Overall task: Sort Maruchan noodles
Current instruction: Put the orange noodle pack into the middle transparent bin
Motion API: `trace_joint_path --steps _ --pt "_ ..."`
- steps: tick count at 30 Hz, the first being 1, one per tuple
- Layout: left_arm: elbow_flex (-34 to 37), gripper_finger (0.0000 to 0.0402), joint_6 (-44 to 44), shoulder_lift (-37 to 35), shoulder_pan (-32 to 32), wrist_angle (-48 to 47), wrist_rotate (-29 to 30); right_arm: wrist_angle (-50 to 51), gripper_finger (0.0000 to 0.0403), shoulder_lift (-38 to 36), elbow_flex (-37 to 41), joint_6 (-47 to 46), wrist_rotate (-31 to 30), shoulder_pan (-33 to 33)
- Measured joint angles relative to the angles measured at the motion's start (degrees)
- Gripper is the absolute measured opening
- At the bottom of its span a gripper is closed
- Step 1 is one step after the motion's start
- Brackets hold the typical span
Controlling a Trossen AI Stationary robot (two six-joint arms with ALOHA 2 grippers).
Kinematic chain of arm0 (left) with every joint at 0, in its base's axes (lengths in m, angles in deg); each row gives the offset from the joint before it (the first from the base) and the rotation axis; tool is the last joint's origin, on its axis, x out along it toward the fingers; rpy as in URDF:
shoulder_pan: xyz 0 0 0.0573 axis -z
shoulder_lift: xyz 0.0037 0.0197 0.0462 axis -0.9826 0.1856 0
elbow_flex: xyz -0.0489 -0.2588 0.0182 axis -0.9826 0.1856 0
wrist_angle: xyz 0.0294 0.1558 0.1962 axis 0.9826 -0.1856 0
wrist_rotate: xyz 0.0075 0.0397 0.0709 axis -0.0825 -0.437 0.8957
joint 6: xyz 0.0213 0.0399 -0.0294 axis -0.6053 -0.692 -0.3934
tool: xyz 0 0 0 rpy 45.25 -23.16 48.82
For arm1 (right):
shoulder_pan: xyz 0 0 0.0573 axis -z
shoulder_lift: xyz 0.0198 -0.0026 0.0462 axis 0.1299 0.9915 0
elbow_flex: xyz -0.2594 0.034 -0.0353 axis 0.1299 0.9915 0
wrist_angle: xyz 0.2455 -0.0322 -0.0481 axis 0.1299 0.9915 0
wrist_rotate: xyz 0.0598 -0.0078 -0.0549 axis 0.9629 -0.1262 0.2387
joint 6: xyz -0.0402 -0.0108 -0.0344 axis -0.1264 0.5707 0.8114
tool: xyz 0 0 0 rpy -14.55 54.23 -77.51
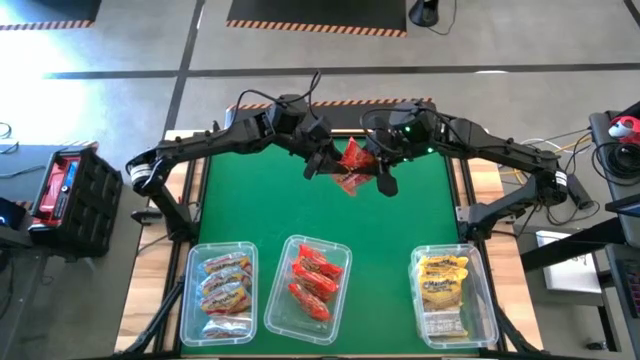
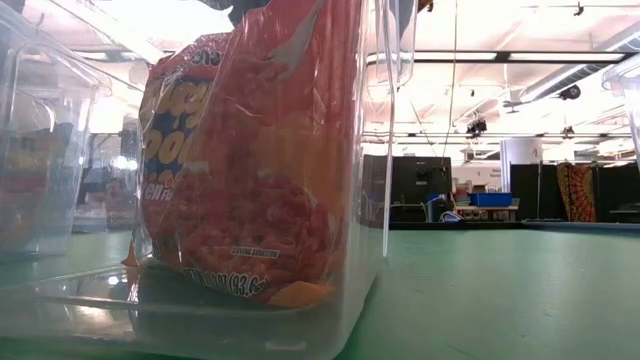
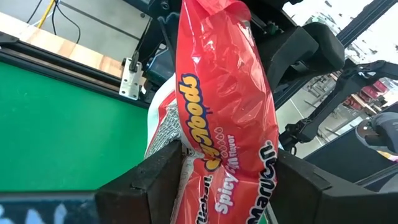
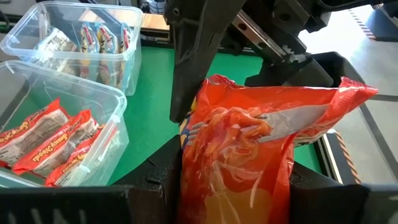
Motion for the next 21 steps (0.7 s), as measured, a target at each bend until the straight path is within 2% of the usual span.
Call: trace_joint_path --steps 10,21 --pt "0.0 0.0135 -0.3 0.0 0.0 0.1 0.0 0.0 0.0137 0.0 -0.1 -2.2 0.0 0.0" --pt "0.2 0.0075 -0.3 0.3 0.0 -0.3 0.1 3.6 0.0166 -0.2 -0.4 -7.5 0.0 0.1"
